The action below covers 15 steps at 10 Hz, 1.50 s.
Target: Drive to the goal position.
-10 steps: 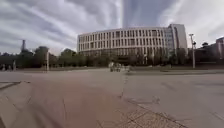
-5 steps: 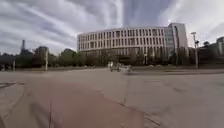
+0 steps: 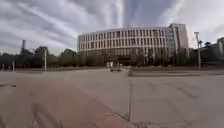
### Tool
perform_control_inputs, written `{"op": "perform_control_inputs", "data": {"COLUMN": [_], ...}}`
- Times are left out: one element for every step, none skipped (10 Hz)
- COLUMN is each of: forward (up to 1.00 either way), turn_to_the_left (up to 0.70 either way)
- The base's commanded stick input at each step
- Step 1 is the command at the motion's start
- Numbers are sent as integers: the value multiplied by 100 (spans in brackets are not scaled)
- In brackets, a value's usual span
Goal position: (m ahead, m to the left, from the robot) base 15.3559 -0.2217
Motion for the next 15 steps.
{"op": "perform_control_inputs", "data": {"forward": [85, 85, 85, 85, 85, 85, 85, 85, 85, 85, 85, 85, 85, 85, 85], "turn_to_the_left": [0, 0, 0, 0, 0, 0, 0, 0, 0, 0, -23, -32, -34, -25, 0]}}
